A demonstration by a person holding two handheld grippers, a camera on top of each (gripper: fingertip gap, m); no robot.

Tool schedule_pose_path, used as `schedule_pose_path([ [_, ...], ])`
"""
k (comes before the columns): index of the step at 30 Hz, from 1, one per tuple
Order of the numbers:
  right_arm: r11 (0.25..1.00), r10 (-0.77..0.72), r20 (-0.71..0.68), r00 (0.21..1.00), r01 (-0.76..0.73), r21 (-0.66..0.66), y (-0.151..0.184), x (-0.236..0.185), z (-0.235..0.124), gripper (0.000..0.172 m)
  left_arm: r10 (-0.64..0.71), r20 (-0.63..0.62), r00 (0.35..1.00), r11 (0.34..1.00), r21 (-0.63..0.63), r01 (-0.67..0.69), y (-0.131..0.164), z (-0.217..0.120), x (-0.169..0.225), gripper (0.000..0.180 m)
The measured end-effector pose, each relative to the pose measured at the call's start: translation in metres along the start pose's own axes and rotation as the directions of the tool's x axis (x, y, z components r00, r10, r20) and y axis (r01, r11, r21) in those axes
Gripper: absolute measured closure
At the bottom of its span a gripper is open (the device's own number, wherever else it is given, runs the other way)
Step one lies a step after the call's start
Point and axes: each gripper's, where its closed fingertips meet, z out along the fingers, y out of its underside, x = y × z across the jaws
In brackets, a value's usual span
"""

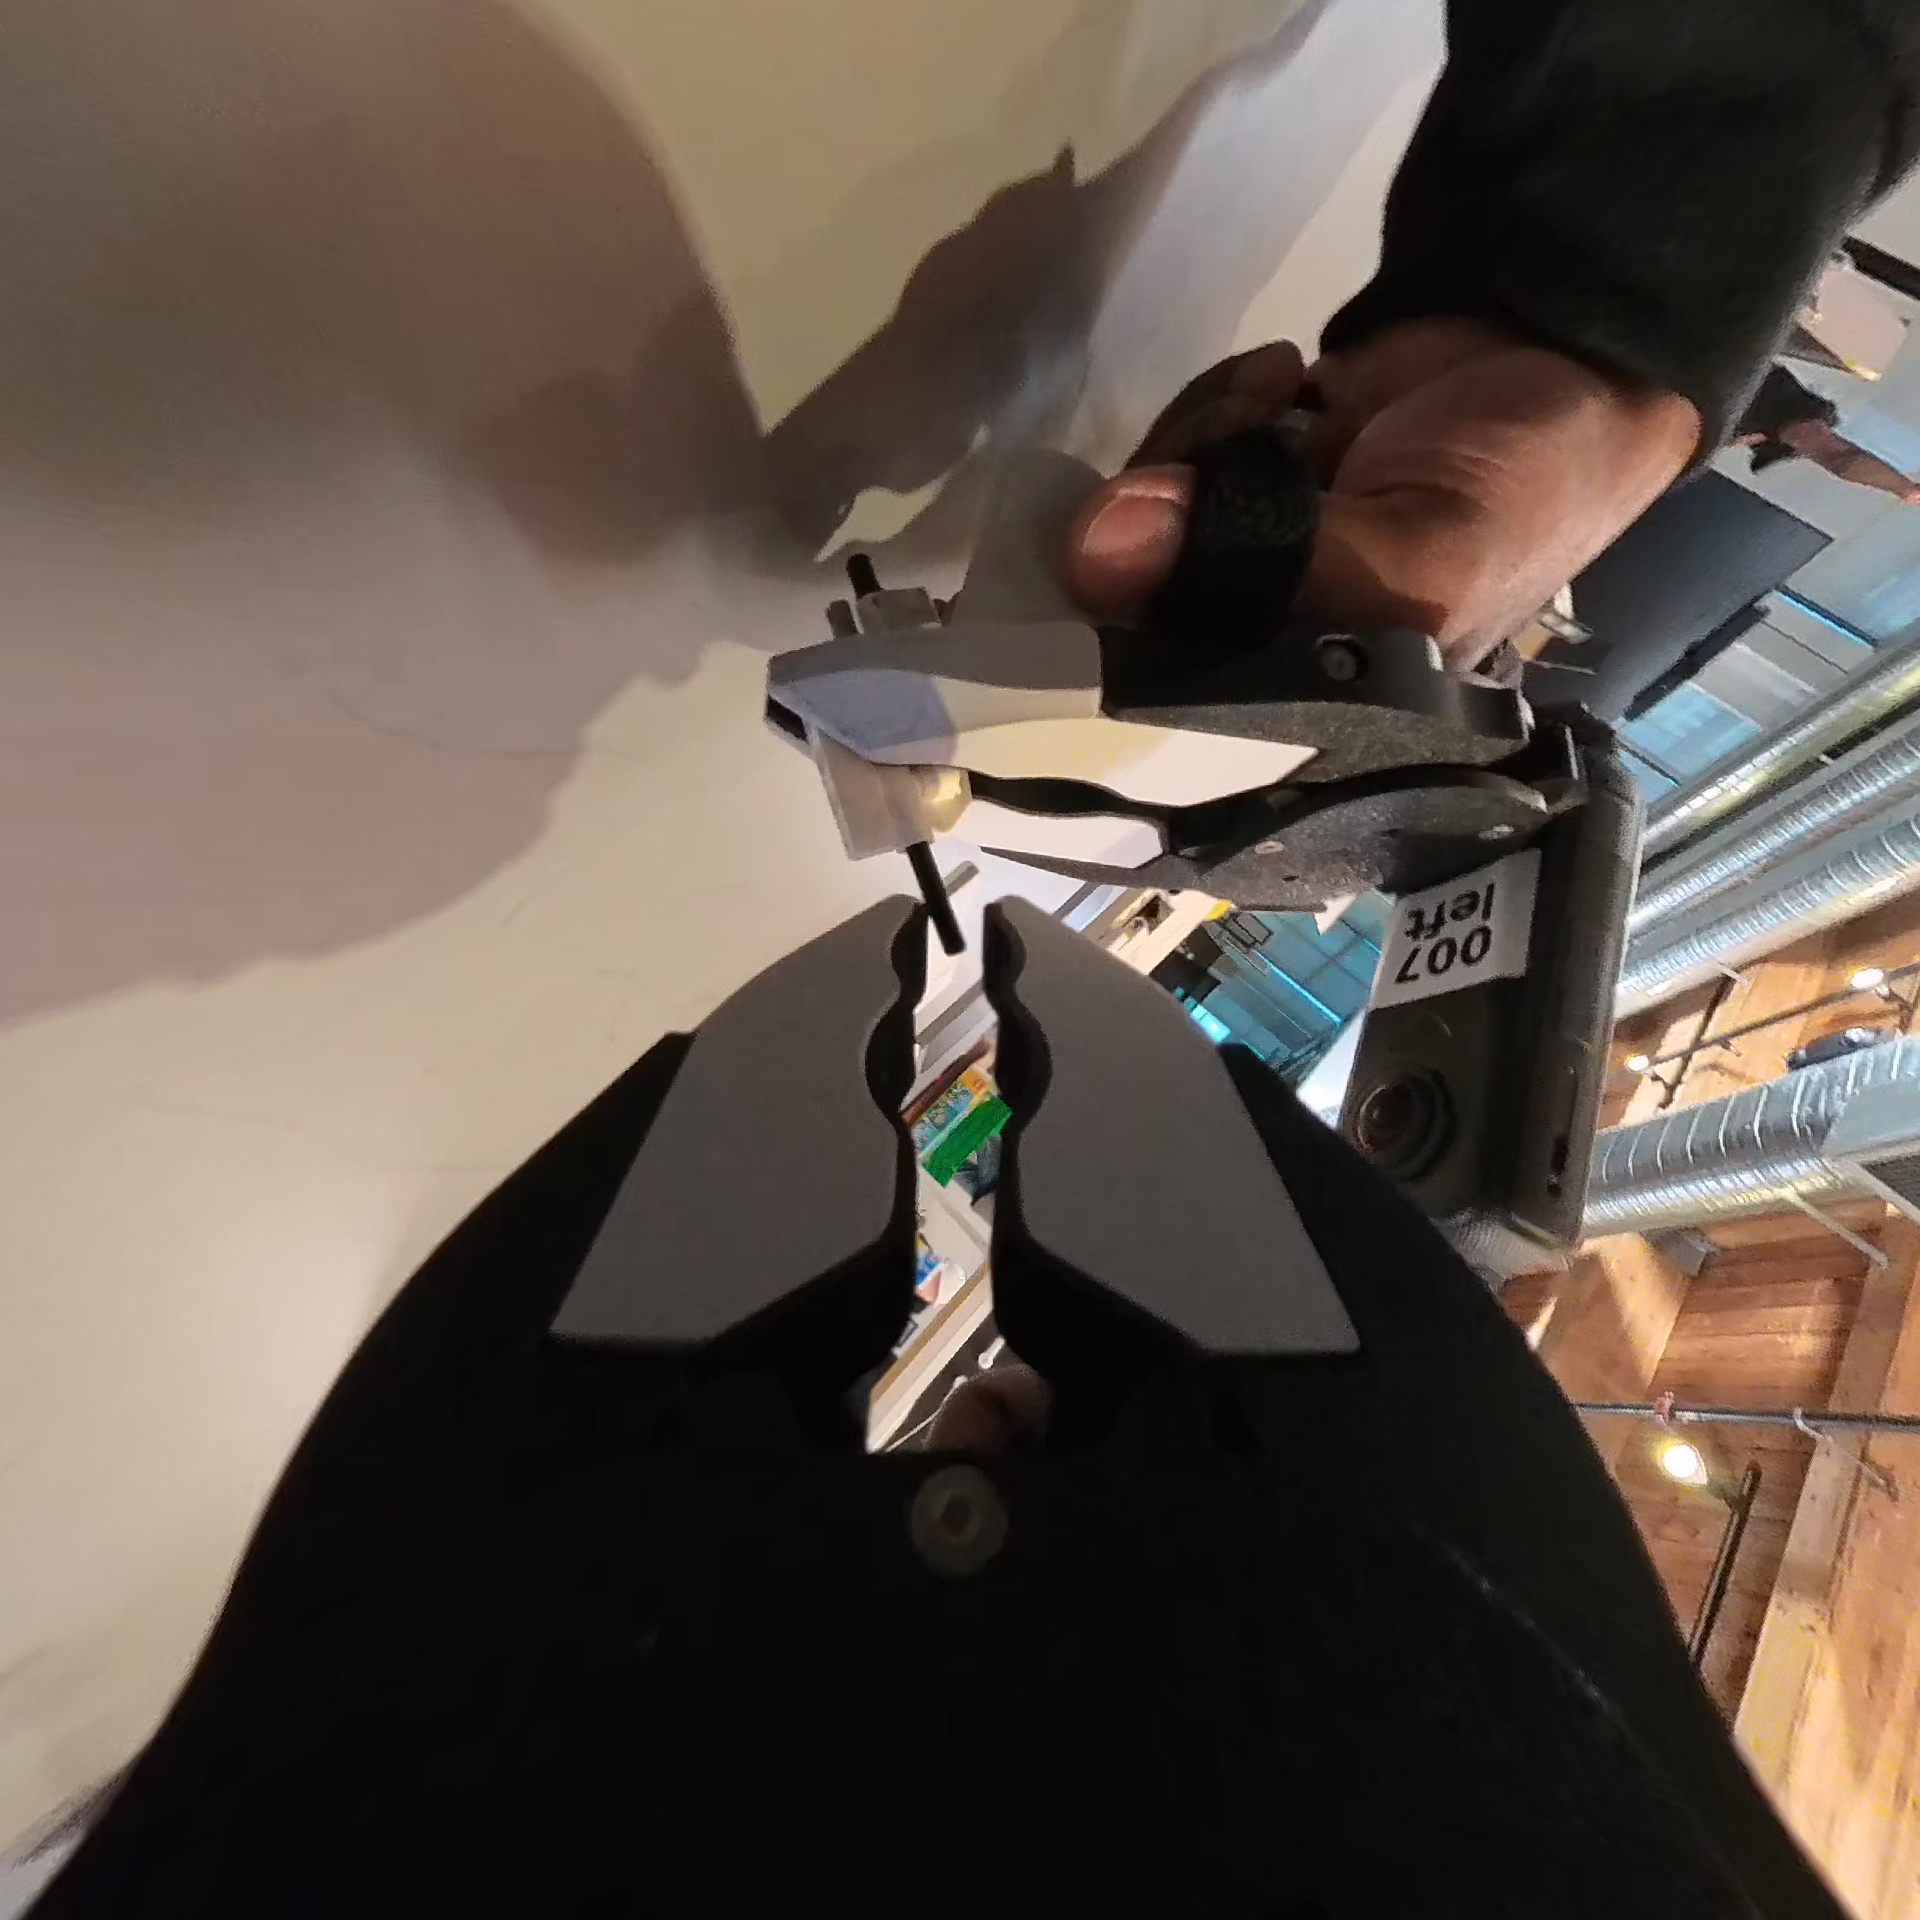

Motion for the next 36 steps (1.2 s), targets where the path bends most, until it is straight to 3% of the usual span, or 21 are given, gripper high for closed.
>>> schedule_pose_path([
  [5, 0.994, 0.103, -0.101, 0.990, -0.105, -0.014, 0.012, 0.011, -0.005, 0.142, -0.009, -0.006, 1.000, 0.999, 0.030, 0.010, -0.002, -0.004, -0.003, 0.172],
  [9, 0.942, 0.335, -0.139, 0.932, -0.336, 0.018, 0.024, 0.009, -0.011, 0.126, -0.021, -0.026, 0.999, 0.994, 0.103, 0.024, -0.012, -0.013, -0.005, 0.172],
  [13, 0.738, 0.674, -0.158, 0.722, -0.645, 0.200, 0.023, 0.003, -0.010, 0.108, -0.011, -0.109, 0.994, 0.974, 0.225, 0.035, -0.028, -0.027, 0.000, 0.172],
  [17, 0.516, 0.853, -0.175, 0.492, -0.739, 0.433, 0.017, 0.022, -0.011, 0.094, -0.056, -0.324, 0.944, 0.931, 0.324, 0.167, -0.044, -0.040, 0.013, 0.172],
  [21, 0.437, 0.895, -0.168, 0.414, -0.735, 0.518, 0.018, 0.034, -0.009, 0.090, -0.105, -0.457, 0.883, 0.906, 0.321, 0.274, -0.052, -0.049, 0.016, 0.172],
  [25, 0.370, 0.924, -0.128, 0.361, -0.758, 0.537, 0.022, 0.037, -0.006, 0.087, -0.098, -0.514, 0.852, 0.912, 0.297, 0.284, -0.058, -0.049, 0.022, 0.173],
  [31, 0.324, 0.939, -0.086, 0.333, -0.773, 0.546, 0.025, 0.029, -0.008, 0.094, -0.147, -0.544, 0.826, 0.908, 0.257, 0.331, -0.062, -0.035, 0.021, 0.172],
  [36, 0.333, 0.936, -0.081, 0.343, -0.788, 0.518, 0.023, 0.019, -0.003, 0.097, -0.183, -0.543, 0.819, 0.901, 0.242, 0.361, -0.060, -0.028, 0.016, 0.173],
])
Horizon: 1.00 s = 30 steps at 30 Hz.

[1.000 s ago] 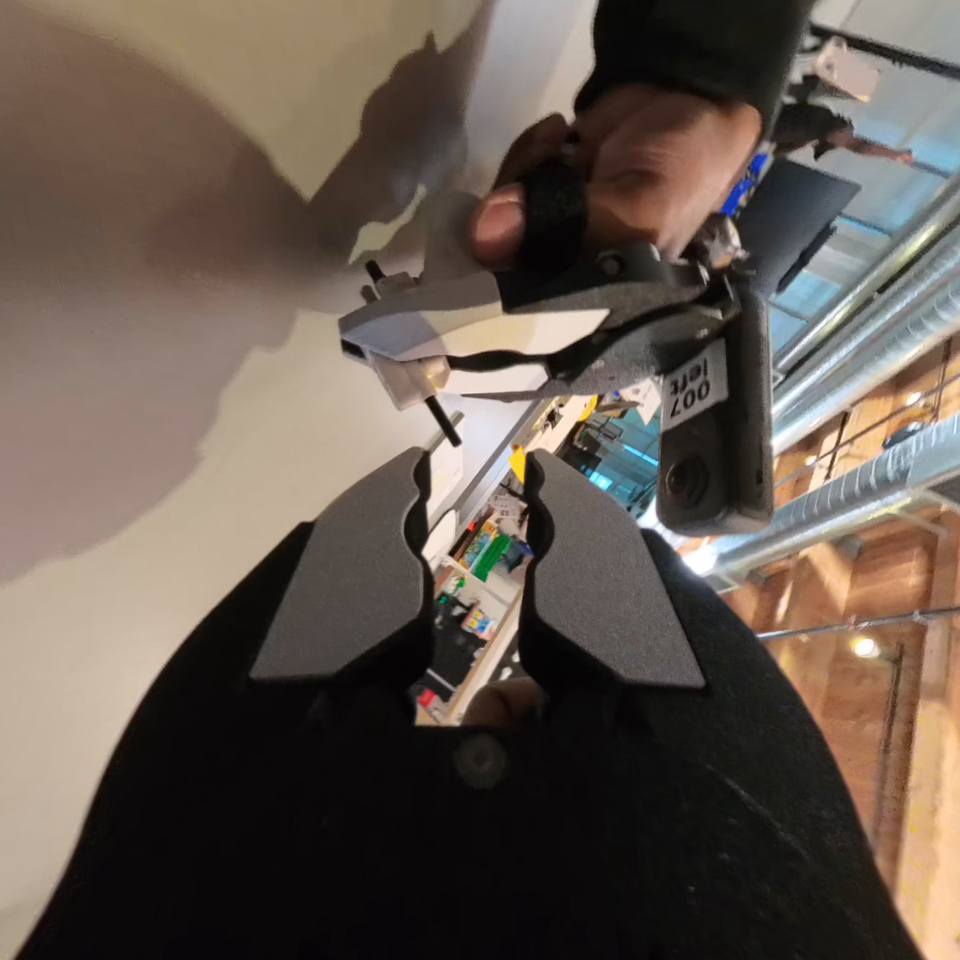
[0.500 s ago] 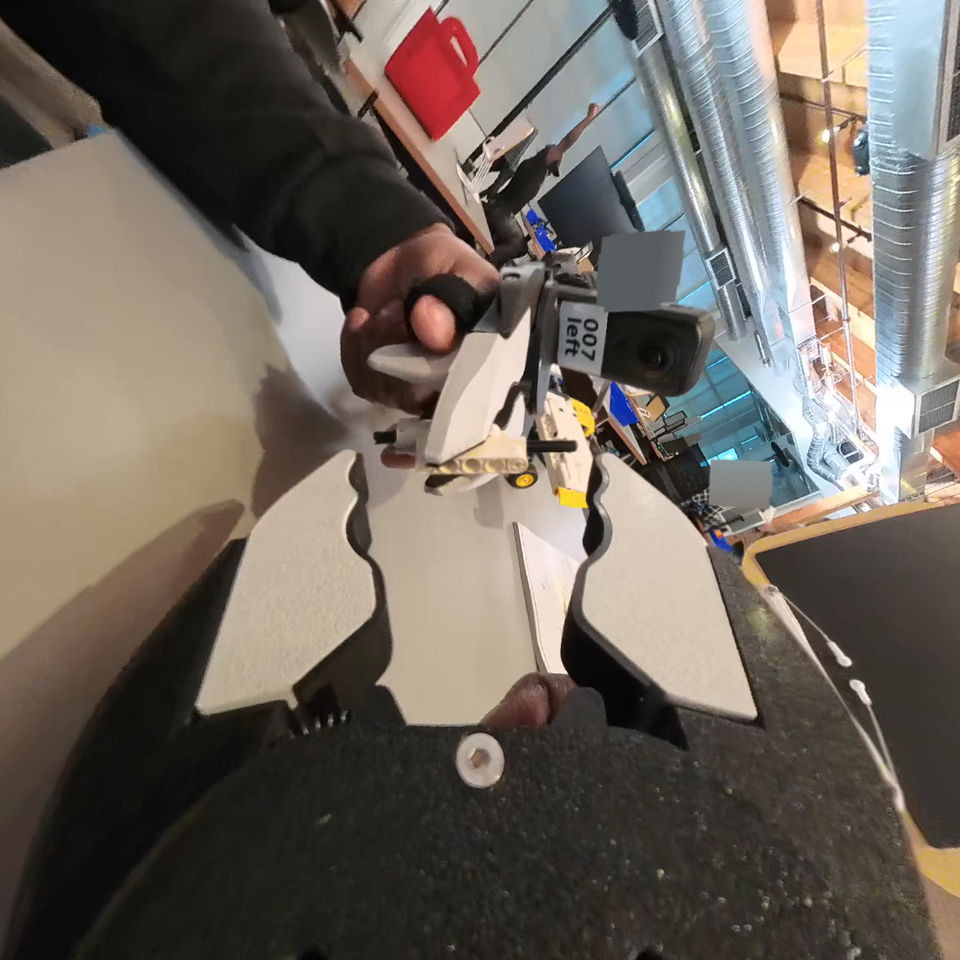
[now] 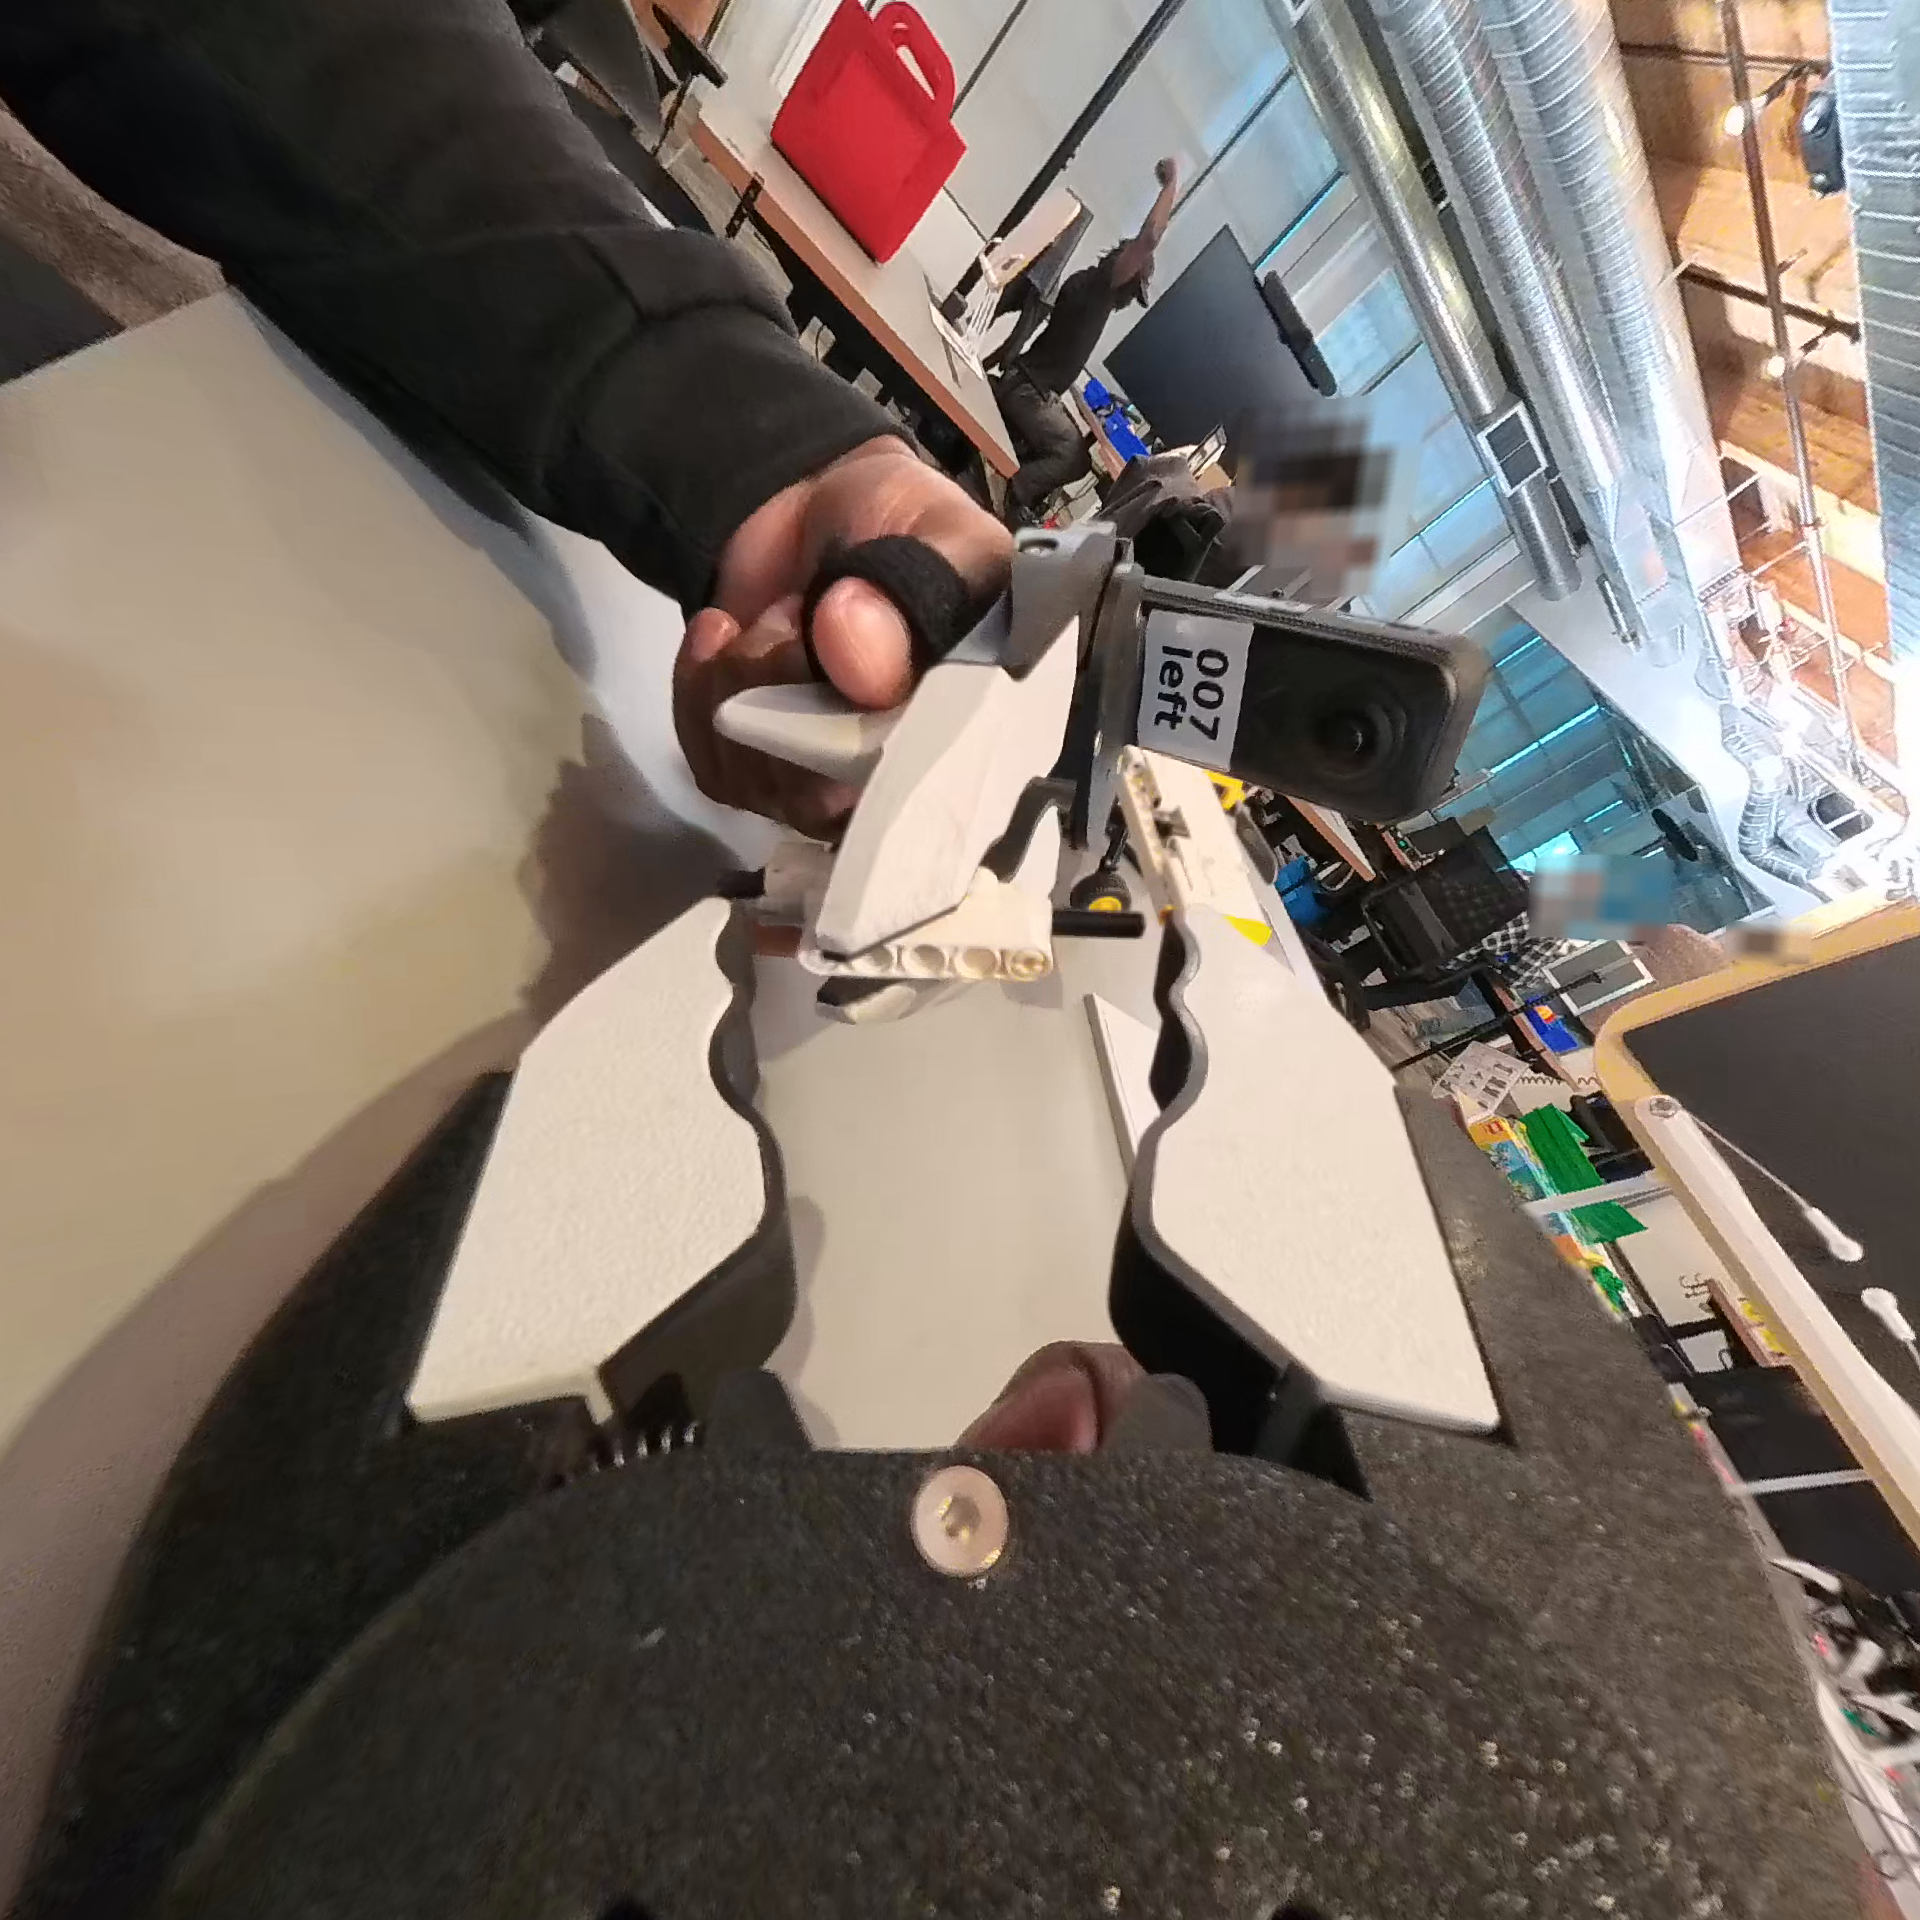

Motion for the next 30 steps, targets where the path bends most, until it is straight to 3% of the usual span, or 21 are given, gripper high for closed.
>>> schedule_pose_path([
  [8, 1.000, 0.014, -0.006, 1.000, -0.014, -0.019, 0.0048, -0.0023, 0.0035, 0.101, -0.013, 0.028, 1.000, 1.000, 0.004, 0.013, 0.0021, -0.0028, -0.0057, 0.173],
  [13, 1.000, 0.004, -0.017, 1.000, -0.005, -0.023, 0.0060, -0.0054, 0.0051, 0.116, -0.016, 0.040, 0.999, 1.000, 0.018, 0.015, 0.0008, -0.0058, -0.0077, 0.173],
  [30, 1.000, -0.009, -0.012, 1.000, 0.009, -0.015, 0.0084, -0.0098, 0.0027, 0.117, -0.022, 0.062, 0.998, 1.000, -0.004, 0.022, 0.0046, -0.0016, -0.0102, 0.173],
])
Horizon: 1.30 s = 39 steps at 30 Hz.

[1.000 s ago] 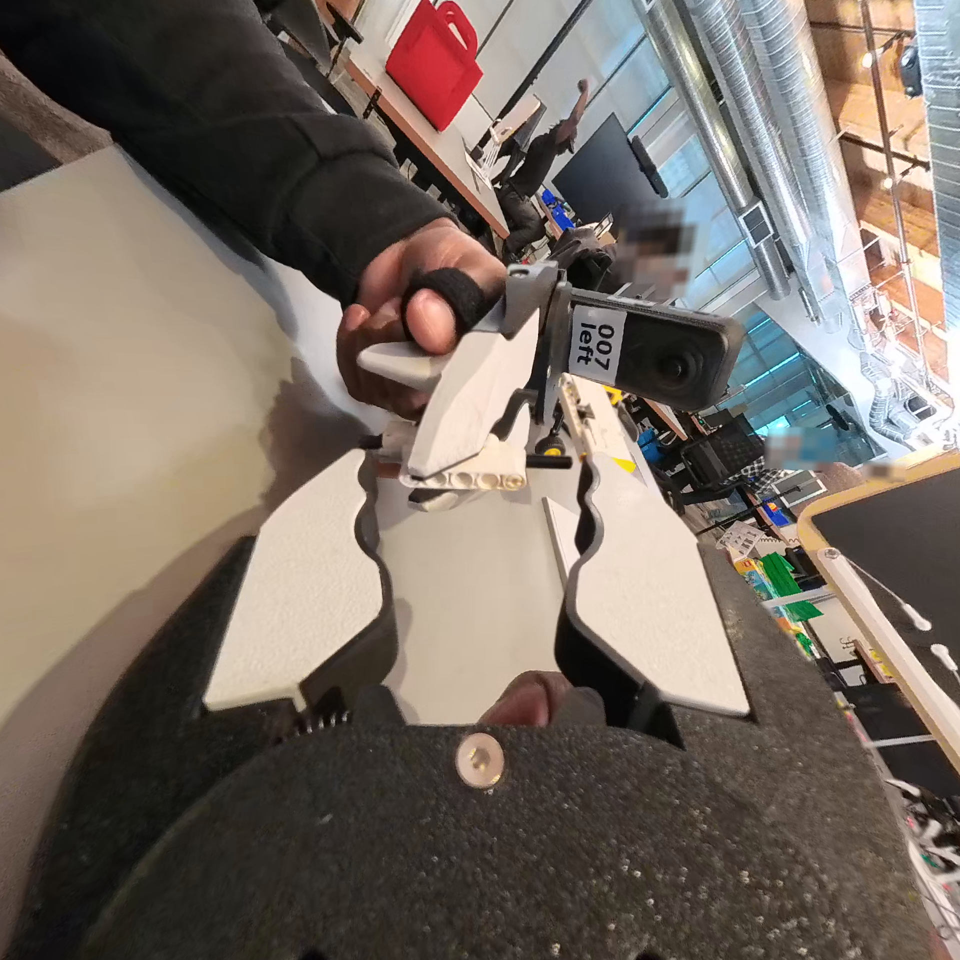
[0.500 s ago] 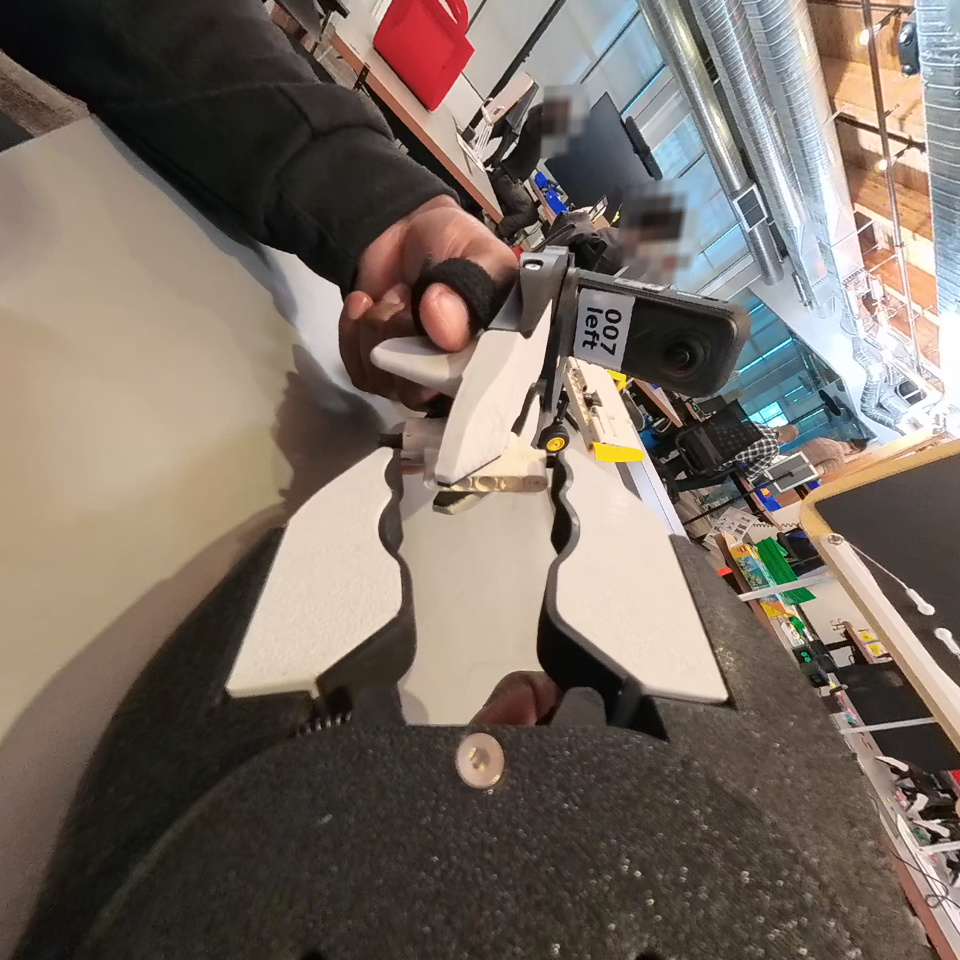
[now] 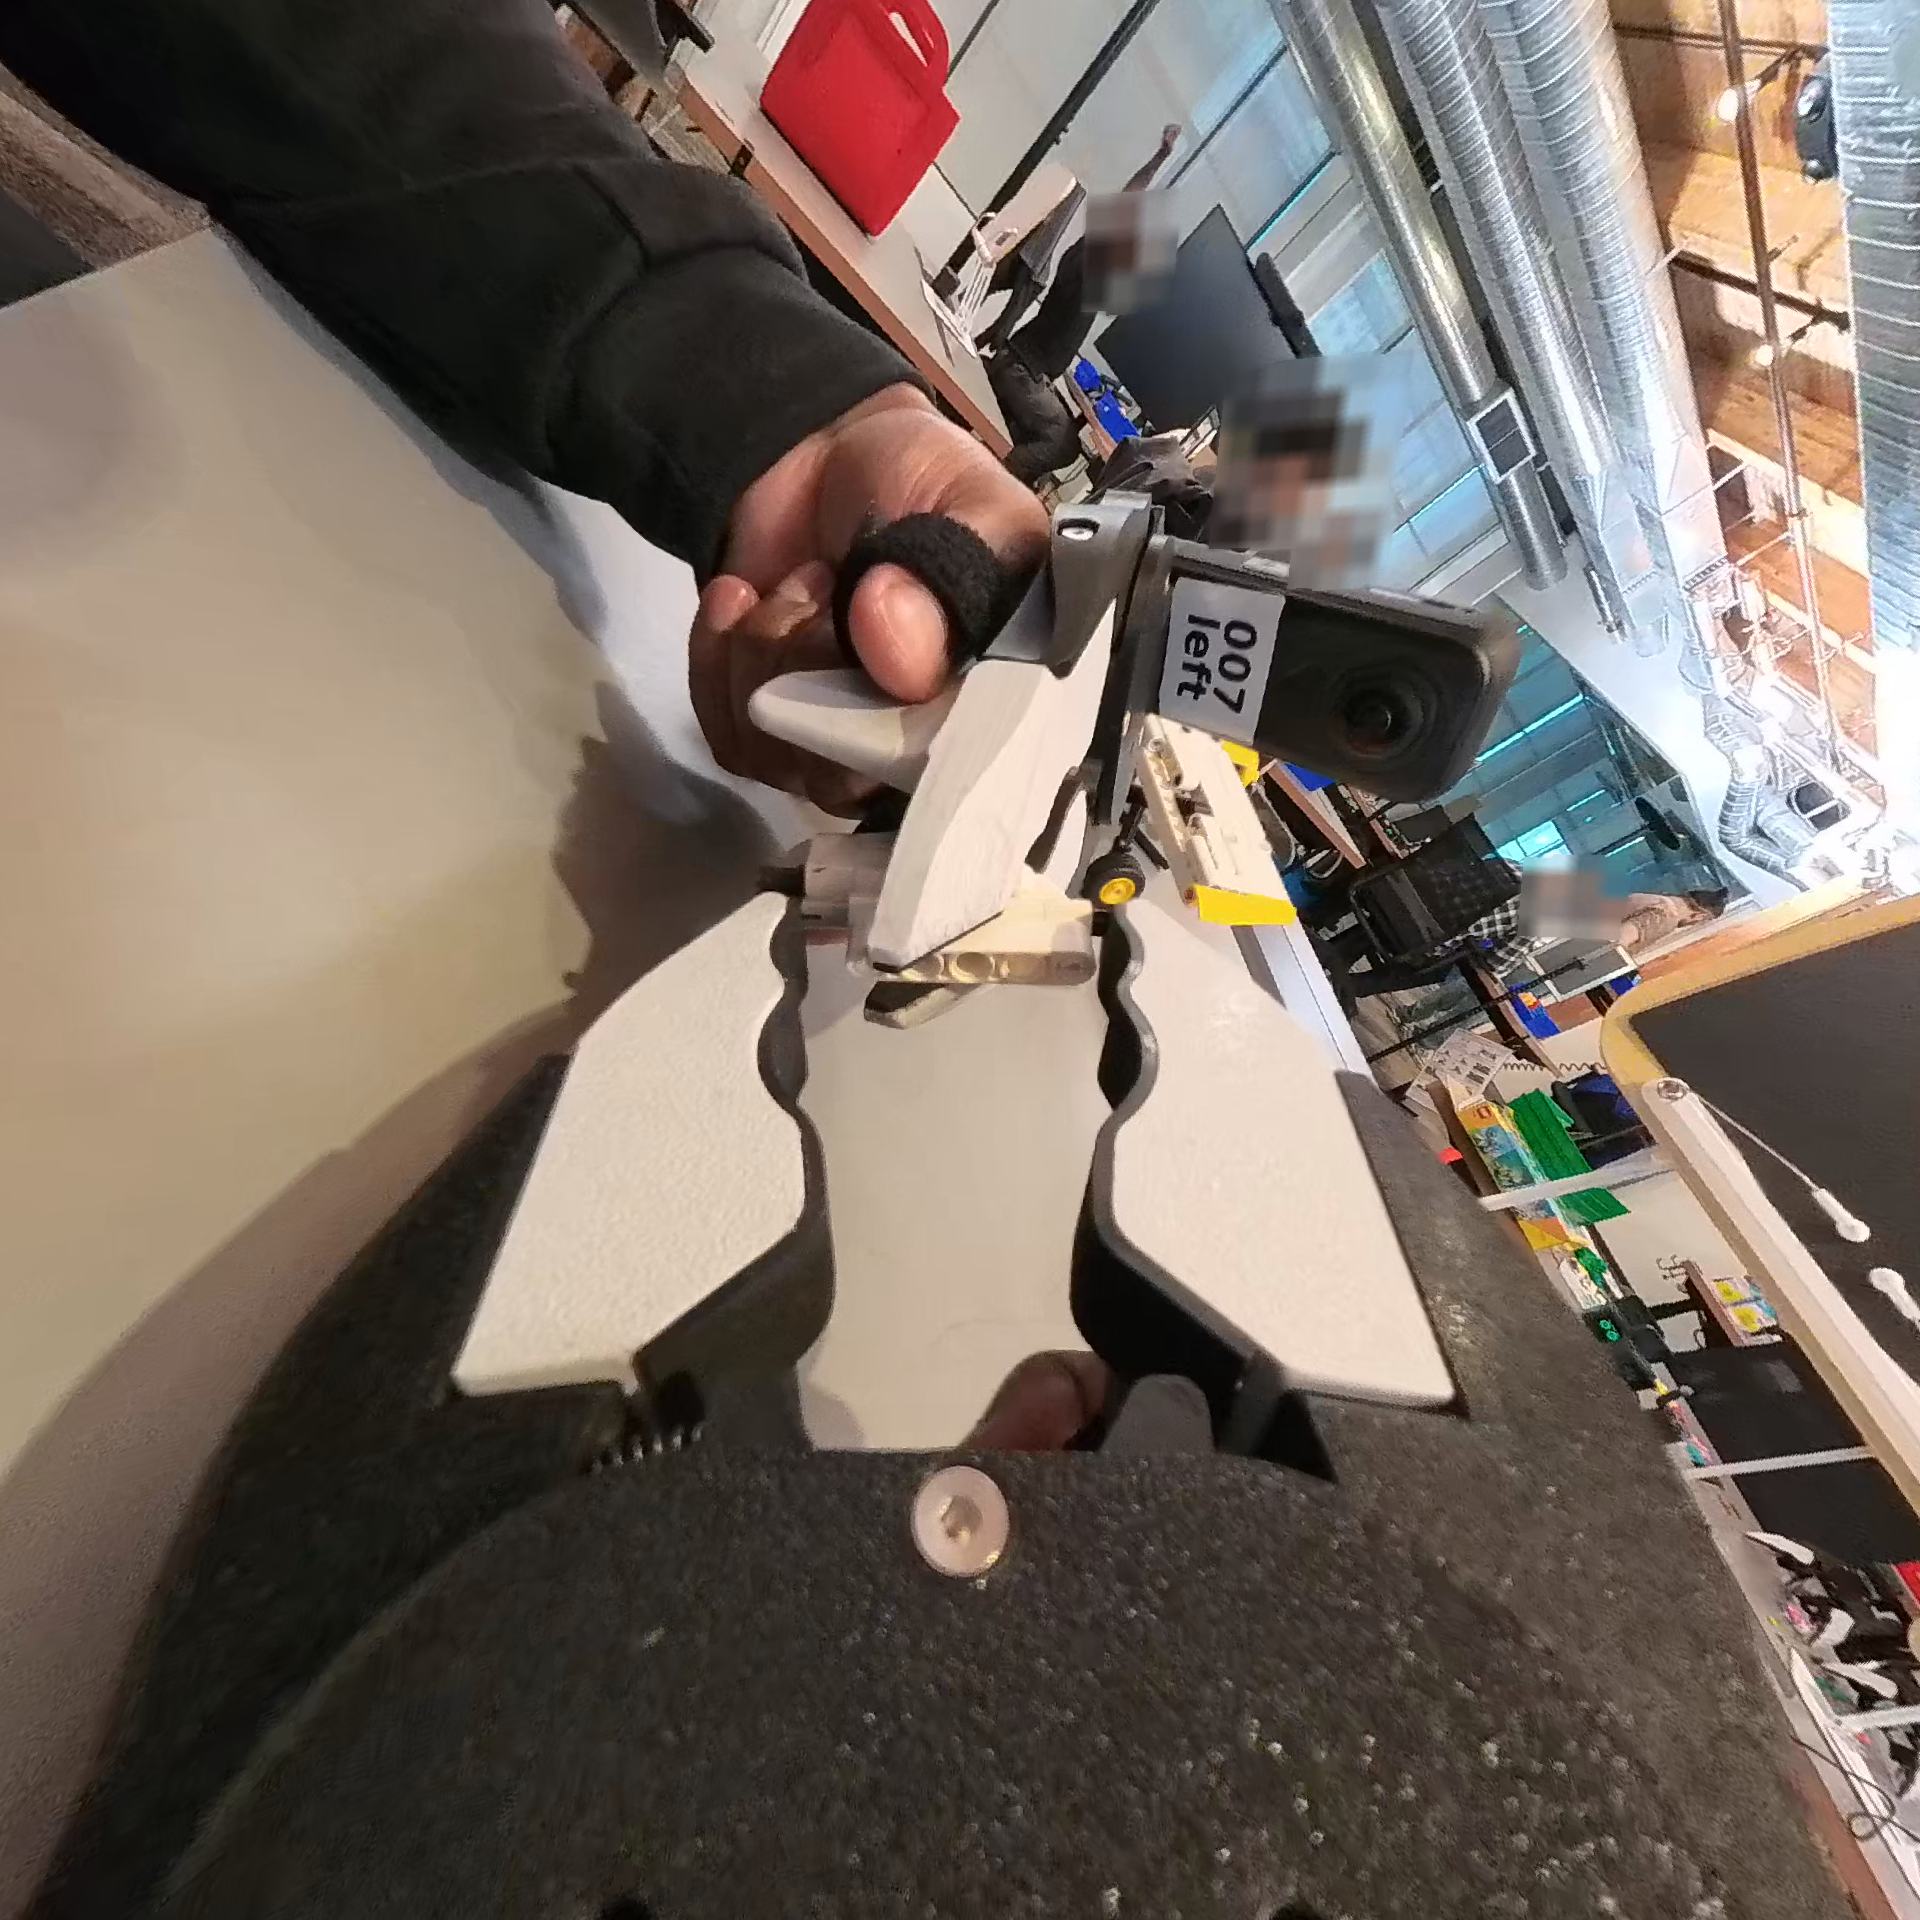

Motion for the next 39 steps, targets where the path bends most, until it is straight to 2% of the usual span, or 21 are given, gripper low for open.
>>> schedule_pose_path([
  [15, 1.000, 0.000, 0.035, 0.999, 0.001, -0.028, 0.004, -0.007, 0.001, 0.120, -0.025, 0.012, 1.000, 0.999, -0.024, 0.025, 0.006, 0.001, -0.003, 0.173],
  [21, 0.998, 0.024, -0.019, 1.000, -0.025, -0.053, 0.010, -0.001, 0.001, 0.119, 0.000, 0.068, 0.998, 1.000, 0.001, 0.000, 0.001, -0.001, -0.009, 0.172],
  [24, 0.998, 0.039, -0.061, 0.997, -0.042, -0.051, 0.012, 0.007, -0.001, 0.119, -0.011, 0.099, 0.995, 1.000, -0.003, 0.011, 0.004, -0.001, -0.015, 0.161],
  [28, 0.997, 0.058, -0.097, 0.994, -0.063, -0.054, 0.016, 0.014, -0.004, 0.119, -0.019, 0.104, 0.994, 0.997, 0.081, 0.010, -0.005, -0.010, -0.016, 0.159],
  [31, 0.996, 0.067, -0.106, 0.992, -0.074, -0.056, 0.020, 0.015, -0.005, 0.119, -0.014, 0.105, 0.994, 0.990, 0.142, -0.001, -0.012, -0.017, -0.015, 0.162],
  [34, 0.996, 0.072, -0.104, 0.992, -0.078, -0.052, 0.020, 0.014, -0.004, 0.119, -0.015, 0.101, 0.995, 0.984, 0.175, -0.003, -0.016, -0.018, -0.017, 0.172],
  [36, 0.996, 0.065, -0.109, 0.992, -0.072, -0.058, 0.022, 0.013, -0.004, 0.119, -0.005, 0.107, 0.994, 0.984, 0.180, -0.015, -0.016, -0.018, -0.018, 0.173],
  [39, 0.993, 0.030, -0.107, 0.994, -0.042, -0.109, 0.028, 0.011, -0.002, 0.118, 0.025, 0.184, 0.983, 0.987, 0.149, -0.053, -0.014, -0.019, -0.024, 0.174],
])
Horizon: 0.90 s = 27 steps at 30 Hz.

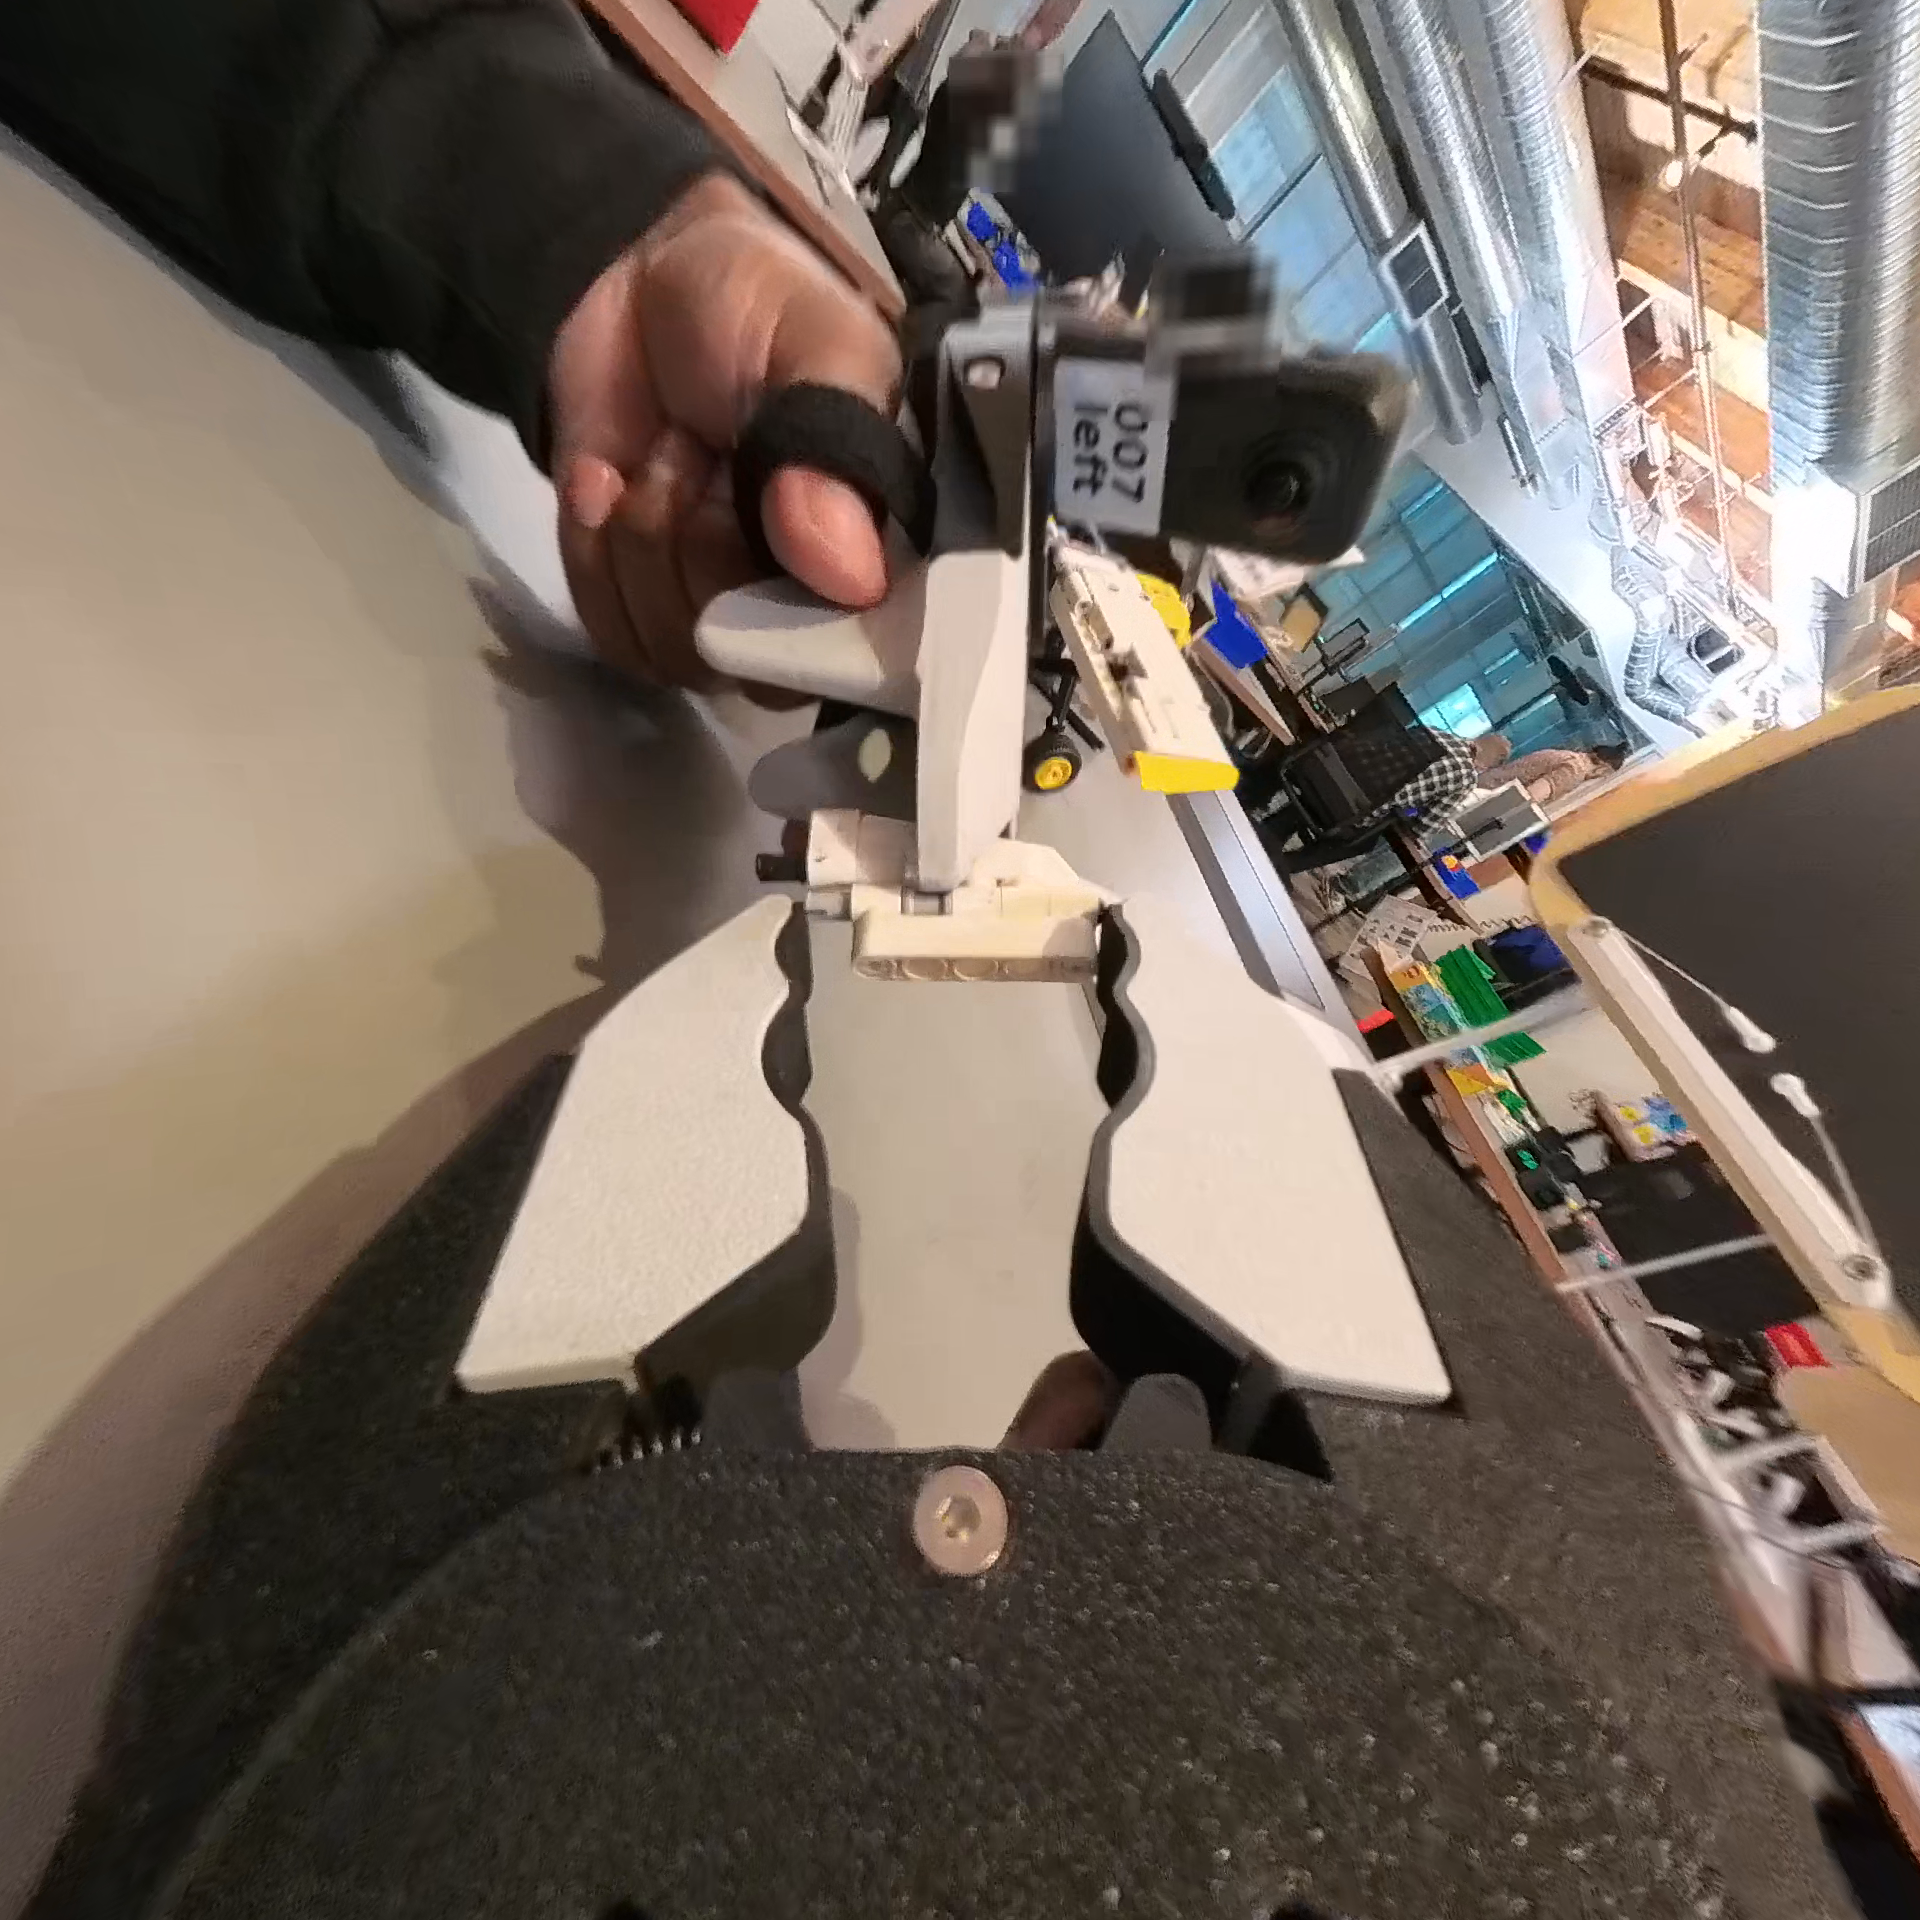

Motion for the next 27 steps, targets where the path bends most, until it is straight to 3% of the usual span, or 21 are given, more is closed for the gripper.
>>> schedule_pose_path([
  [6, 0.948, -0.266, -0.042, 0.963, 0.253, -0.191, 0.021, 0.001, 0.002, 0.113, 0.094, 0.189, 0.977, 0.993, -0.085, -0.079, 0.006, 0.000, -0.013, 0.174],
  [10, 0.905, -0.348, -0.024, 0.937, 0.329, -0.270, 0.029, -0.002, 0.005, 0.111, 0.197, 0.281, 0.939, 0.973, -0.175, -0.152, 0.011, 0.001, -0.017, 0.174],
  [17, 0.888, -0.372, -0.015, 0.928, 0.351, -0.295, 0.031, -0.005, 0.007, 0.118, 0.267, 0.325, 0.907, 0.952, -0.238, -0.195, 0.014, 0.002, -0.018, 0.174],
  [27, 0.907, -0.319, -0.041, 0.947, 0.293, -0.304, 0.032, -0.001, 0.006, 0.126, 0.241, 0.328, 0.913, 0.961, -0.212, -0.177, 0.012, 0.002, -0.019, 0.174],
])
